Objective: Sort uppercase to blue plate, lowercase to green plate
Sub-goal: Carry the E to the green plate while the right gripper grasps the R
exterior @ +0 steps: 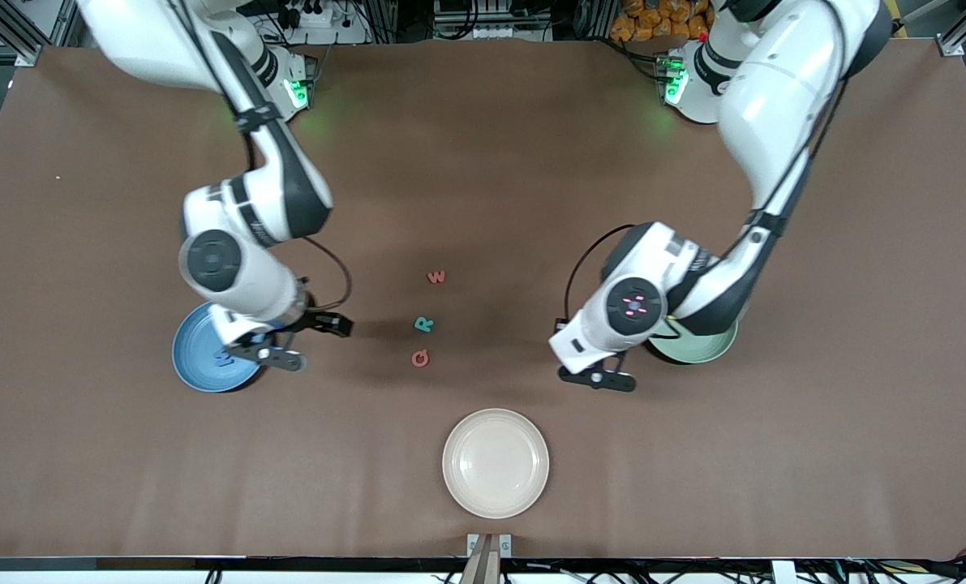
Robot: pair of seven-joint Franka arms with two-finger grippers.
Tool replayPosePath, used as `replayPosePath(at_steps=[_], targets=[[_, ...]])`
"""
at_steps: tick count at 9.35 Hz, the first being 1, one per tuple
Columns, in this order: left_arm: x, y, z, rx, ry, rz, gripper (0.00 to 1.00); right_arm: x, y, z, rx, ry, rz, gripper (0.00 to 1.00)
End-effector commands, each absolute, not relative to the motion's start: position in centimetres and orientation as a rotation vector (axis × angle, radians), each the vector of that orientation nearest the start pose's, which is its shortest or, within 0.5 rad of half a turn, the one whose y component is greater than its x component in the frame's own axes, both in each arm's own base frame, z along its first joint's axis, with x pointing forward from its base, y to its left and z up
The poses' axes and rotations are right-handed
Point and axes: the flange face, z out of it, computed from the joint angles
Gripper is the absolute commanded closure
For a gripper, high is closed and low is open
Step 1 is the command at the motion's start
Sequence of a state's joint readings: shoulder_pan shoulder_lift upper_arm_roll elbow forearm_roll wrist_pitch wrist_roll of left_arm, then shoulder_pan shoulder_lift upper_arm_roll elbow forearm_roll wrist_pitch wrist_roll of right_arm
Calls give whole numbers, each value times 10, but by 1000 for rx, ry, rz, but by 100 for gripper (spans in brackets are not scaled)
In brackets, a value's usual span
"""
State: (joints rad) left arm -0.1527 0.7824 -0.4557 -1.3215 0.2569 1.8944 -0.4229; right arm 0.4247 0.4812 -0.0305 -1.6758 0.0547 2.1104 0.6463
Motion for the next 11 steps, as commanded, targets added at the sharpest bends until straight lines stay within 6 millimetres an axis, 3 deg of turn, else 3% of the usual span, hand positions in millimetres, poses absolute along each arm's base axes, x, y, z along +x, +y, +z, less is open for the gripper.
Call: replayPosePath(at_steps=[1,5,6,8,11], targets=[[635,-296,304,-3095,312,371,76,617,291,301,-3108,476,100,0],[613,-228,311,-3026,361,441,71,614,353,272,-3098,583,90,0],[605,-213,309,-3023,340,433,71,615,357,267,-3047,614,99,0],[589,-190,315,-3064,308,293,71,605,385,241,-2992,579,67,0],[567,-173,317,-3090,271,170,62,599,383,214,-3005,581,79,0]])
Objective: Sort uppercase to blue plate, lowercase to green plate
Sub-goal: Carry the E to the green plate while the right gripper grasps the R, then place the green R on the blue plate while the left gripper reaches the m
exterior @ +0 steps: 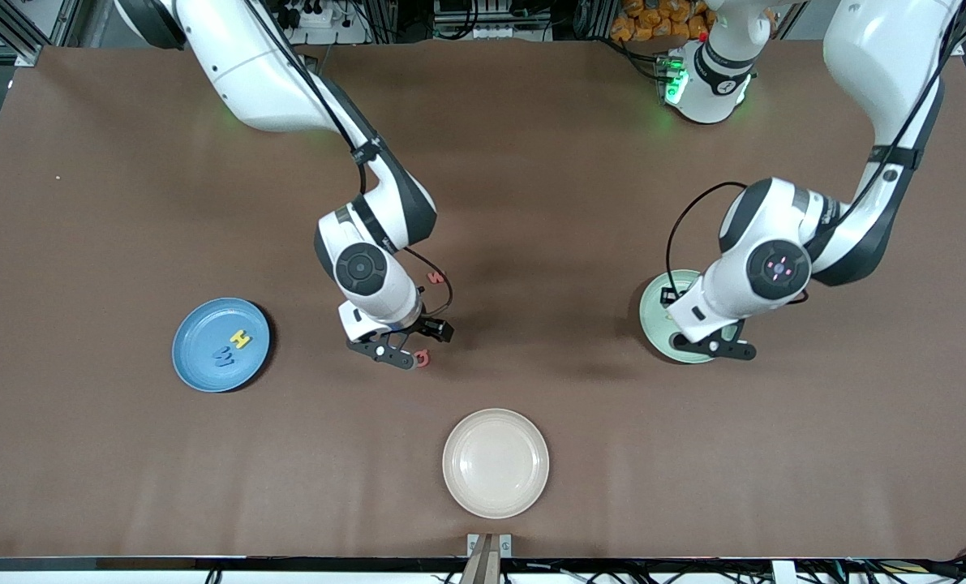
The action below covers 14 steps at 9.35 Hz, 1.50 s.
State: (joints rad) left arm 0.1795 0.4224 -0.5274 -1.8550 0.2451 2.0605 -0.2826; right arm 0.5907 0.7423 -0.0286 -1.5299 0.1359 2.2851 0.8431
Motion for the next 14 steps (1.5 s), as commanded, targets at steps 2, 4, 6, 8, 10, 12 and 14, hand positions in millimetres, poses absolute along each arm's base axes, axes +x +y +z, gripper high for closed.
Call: replayPosePath(at_steps=[2,4,6,8,10,12,14], targets=[[554,-170,316,-3102,254,120,62,592,376,199,-3016,589,94,0],[552,-171,315,-3101,267,112,32,589,374,186,-3019,596,101,0],[553,-171,314,-3101,294,114,12,586,376,181,-3012,605,119,0],[554,-171,314,-3104,293,114,12,584,378,174,-3019,604,130,0],[560,-174,318,-3117,286,93,11,579,384,172,-3023,598,134,0],[573,-206,328,-3196,248,44,11,579,385,172,-3023,598,134,0],[589,-216,336,-3230,163,9,11,578,386,172,-3023,601,135,99]])
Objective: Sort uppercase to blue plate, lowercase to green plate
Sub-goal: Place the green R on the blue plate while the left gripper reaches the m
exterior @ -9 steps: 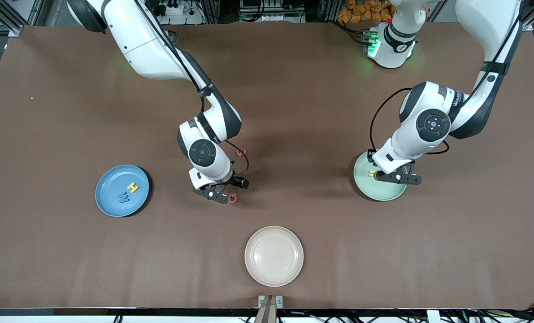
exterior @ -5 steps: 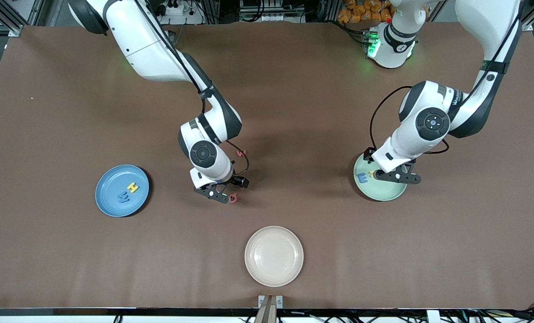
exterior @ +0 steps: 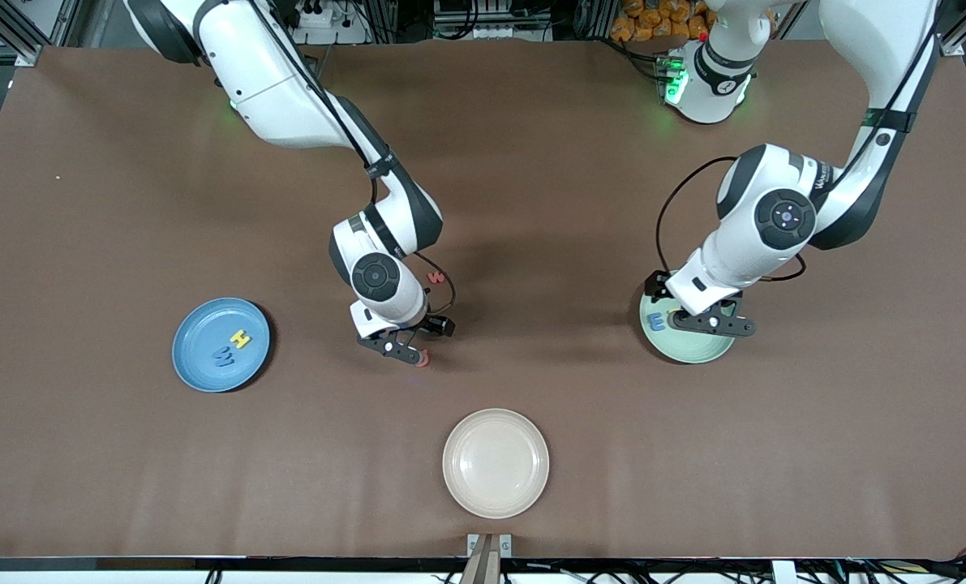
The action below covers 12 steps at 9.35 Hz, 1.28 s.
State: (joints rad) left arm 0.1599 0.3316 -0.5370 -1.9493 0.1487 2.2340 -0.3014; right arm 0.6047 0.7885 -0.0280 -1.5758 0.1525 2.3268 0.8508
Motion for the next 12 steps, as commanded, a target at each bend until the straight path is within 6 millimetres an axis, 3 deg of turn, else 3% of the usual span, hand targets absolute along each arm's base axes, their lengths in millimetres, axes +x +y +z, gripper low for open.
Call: replayPosePath(at_steps=[1,5,7,8,9,12], targets=[[597,-229,334,-3256,125,12,11,578,386,172,-3022,603,135,100],[618,-289,314,-3323,-76,43,11,581,384,180,-3017,596,124,100],[614,-313,303,-3348,-122,-4,11,598,366,208,-2992,623,96,100],[615,-322,301,-3376,-155,-54,11,614,340,222,-2990,595,85,100],[617,-326,298,-3387,-182,-60,11,629,301,233,-3010,558,129,100],[603,-381,306,-3429,-94,-115,11,661,184,267,-3044,360,216,100]])
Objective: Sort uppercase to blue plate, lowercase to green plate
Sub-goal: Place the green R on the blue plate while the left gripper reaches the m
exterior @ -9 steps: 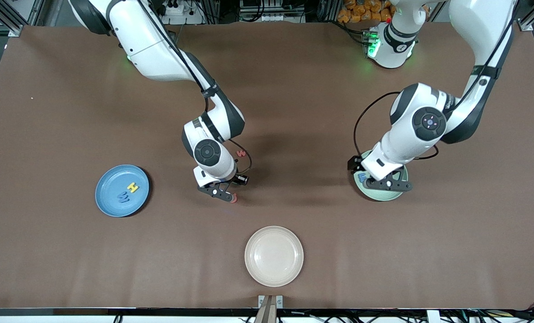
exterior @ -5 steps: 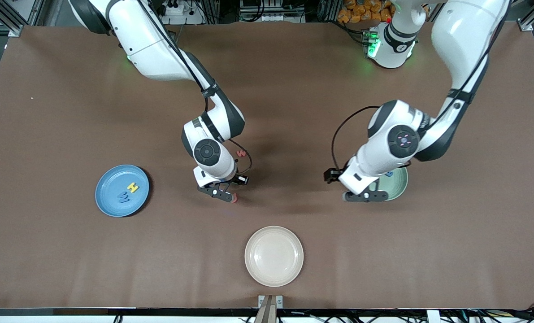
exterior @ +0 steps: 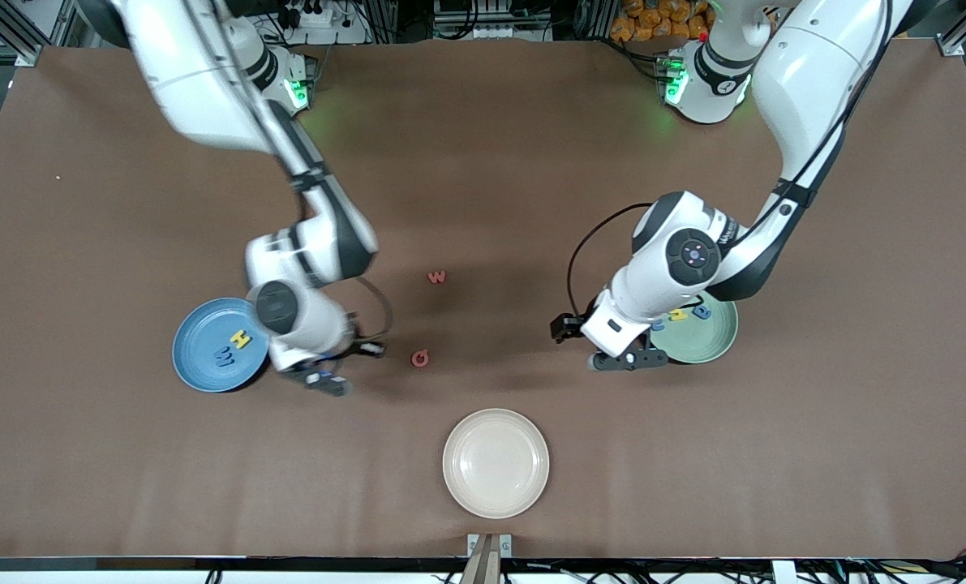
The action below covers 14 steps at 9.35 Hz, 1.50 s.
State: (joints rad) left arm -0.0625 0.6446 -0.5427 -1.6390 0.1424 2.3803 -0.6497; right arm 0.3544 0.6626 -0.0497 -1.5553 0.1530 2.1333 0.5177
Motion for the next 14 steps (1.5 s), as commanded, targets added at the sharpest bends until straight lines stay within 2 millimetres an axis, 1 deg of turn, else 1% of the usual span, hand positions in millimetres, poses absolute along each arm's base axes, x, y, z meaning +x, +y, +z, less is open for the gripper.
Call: replayPosePath(at_steps=[1,2,3,4,5,6,7,8,9,10,11,12,13,14], targets=[[593,-398,306,-3428,-44,-129,11,667,148,270,-3047,300,239,100],[589,-407,305,-3436,-25,-157,11,668,113,270,-3069,243,261,100],[573,-433,302,-3457,7,-165,11,666,77,268,-3098,171,269,100],[552,-458,300,-3436,70,-184,12,660,47,264,-3102,76,281,100],[536,-475,295,-3398,148,-212,12,654,20,257,-3095,-2,282,100],[517,-492,285,-3362,206,-215,15,646,4,249,-3094,-56,252,100],[503,-506,277,-3342,244,-220,20,636,-4,239,-3096,-81,215,100],[484,-525,277,-3330,293,-238,22,627,-9,235,-3096,-100,212,100],[466,-542,277,-3323,336,-243,28,622,-30,233,-3091,-111,221,100],[451,-554,262,-3292,392,-242,28,620,-47,230,-3083,-132,225,81],[441,-560,246,-3259,439,-244,28,619,-59,228,-3082,-111,229,16],[427,-570,228,-3228,512,-238,28,620,-59,228,-3082,-111,227,0],[421,-576,217,-3211,546,-241,28,621,-57,229,-3081,-114,222,0],[421,-584,214,-3212,550,-257,28,625,-57,233,-3083,-111,205,0]])
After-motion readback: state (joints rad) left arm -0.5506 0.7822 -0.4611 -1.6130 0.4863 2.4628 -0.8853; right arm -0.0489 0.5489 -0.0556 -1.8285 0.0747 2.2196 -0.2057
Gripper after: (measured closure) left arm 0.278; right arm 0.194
